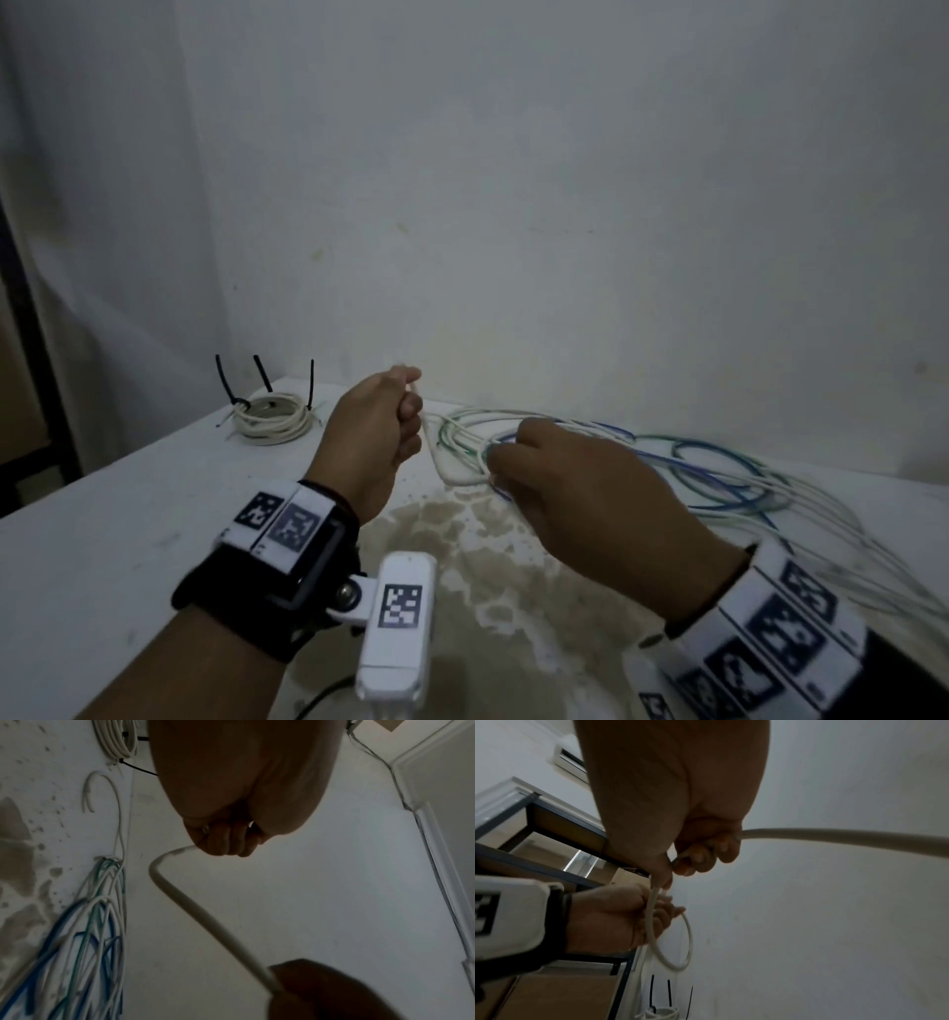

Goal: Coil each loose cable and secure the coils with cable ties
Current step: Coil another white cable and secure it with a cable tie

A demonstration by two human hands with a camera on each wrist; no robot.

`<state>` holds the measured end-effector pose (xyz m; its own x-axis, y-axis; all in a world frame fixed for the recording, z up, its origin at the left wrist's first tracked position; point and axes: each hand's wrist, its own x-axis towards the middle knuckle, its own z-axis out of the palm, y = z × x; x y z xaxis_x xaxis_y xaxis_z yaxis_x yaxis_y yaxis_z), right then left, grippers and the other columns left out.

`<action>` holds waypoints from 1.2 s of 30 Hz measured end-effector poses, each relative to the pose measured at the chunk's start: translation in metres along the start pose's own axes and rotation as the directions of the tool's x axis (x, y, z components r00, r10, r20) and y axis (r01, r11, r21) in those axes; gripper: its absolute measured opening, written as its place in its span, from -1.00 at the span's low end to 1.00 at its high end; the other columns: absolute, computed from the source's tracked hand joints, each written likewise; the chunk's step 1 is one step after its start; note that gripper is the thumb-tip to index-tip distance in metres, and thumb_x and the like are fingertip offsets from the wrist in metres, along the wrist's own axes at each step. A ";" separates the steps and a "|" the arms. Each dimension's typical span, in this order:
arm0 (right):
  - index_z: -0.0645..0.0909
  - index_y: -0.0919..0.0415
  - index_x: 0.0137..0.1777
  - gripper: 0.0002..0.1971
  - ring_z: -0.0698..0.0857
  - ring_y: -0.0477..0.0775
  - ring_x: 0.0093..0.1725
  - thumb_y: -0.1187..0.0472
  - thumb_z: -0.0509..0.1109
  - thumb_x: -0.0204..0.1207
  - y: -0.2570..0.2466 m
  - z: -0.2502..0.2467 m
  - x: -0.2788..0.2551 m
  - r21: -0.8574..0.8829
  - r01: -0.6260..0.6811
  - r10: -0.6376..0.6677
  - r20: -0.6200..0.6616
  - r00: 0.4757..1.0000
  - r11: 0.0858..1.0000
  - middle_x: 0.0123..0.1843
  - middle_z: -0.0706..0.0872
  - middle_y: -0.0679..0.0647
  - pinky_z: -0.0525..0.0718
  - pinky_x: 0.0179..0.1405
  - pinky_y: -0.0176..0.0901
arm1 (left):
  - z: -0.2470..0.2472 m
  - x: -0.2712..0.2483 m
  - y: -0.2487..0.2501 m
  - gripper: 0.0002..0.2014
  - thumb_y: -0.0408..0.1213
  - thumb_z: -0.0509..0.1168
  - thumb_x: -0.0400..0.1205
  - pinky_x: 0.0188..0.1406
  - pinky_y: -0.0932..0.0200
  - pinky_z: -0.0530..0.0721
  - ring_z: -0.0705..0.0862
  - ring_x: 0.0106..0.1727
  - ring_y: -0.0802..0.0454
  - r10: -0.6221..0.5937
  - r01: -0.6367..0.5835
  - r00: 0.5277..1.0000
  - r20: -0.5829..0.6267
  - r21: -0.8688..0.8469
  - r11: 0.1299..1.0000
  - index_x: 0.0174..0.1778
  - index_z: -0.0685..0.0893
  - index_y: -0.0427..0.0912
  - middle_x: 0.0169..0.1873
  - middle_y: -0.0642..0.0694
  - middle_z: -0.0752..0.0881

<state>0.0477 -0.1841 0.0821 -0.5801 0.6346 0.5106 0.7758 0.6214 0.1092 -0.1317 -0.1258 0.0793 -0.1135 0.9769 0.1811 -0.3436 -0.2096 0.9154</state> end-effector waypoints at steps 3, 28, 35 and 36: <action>0.62 0.06 -0.09 -0.78 0.62 0.11 -0.30 0.05 0.14 0.57 -0.003 -0.014 0.002 0.075 0.051 -0.055 0.058 0.997 0.996 -0.22 0.60 -0.01 0.62 -0.39 0.04 | 0.004 -0.003 -0.003 -0.81 -0.31 0.02 0.78 -0.64 0.34 0.29 0.28 -0.54 0.14 -0.024 0.025 0.998 0.055 -0.023 0.999 0.03 0.51 -0.30 -0.51 0.00 0.41; 0.69 0.14 0.20 -0.74 0.60 0.05 -0.08 0.09 0.24 0.66 0.051 0.007 0.020 0.303 -0.211 0.273 -0.180 0.945 0.929 -0.08 0.67 0.10 0.48 -0.06 -0.13 | 0.025 -0.037 0.001 -0.76 -0.15 0.12 0.57 -0.80 0.37 0.14 0.20 -0.76 0.22 -0.349 0.425 0.807 0.476 -0.057 0.904 -0.24 0.57 -0.24 -0.64 0.03 0.32; 0.59 0.15 -0.10 -0.80 0.59 0.09 -0.28 0.16 0.18 0.69 0.072 0.033 -0.010 0.397 -0.376 0.465 -0.155 0.872 0.837 -0.29 0.67 0.09 0.36 -0.36 -0.31 | 0.008 -0.028 0.016 -0.84 -0.16 0.15 0.56 -0.75 0.36 0.11 0.18 -0.73 0.23 -0.250 0.351 0.886 0.391 -0.212 0.912 -0.27 0.50 -0.15 -0.64 0.08 0.22; 0.54 0.13 -0.10 -0.82 0.58 0.08 -0.31 0.15 0.17 0.70 0.072 0.036 -0.015 0.410 -0.419 0.501 -0.113 0.858 0.810 -0.31 0.65 0.09 0.36 -0.38 -0.26 | 0.004 -0.026 0.020 -0.83 -0.17 0.14 0.57 -0.75 0.36 0.12 0.18 -0.73 0.22 -0.224 0.327 0.903 0.365 -0.248 0.912 -0.28 0.50 -0.15 -0.65 0.07 0.22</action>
<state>0.1034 -0.1320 0.0512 -0.0810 0.8040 0.5891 0.7697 0.4259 -0.4755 -0.1319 -0.1551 0.0939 0.3152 0.9448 0.0895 -0.5818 0.1179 0.8047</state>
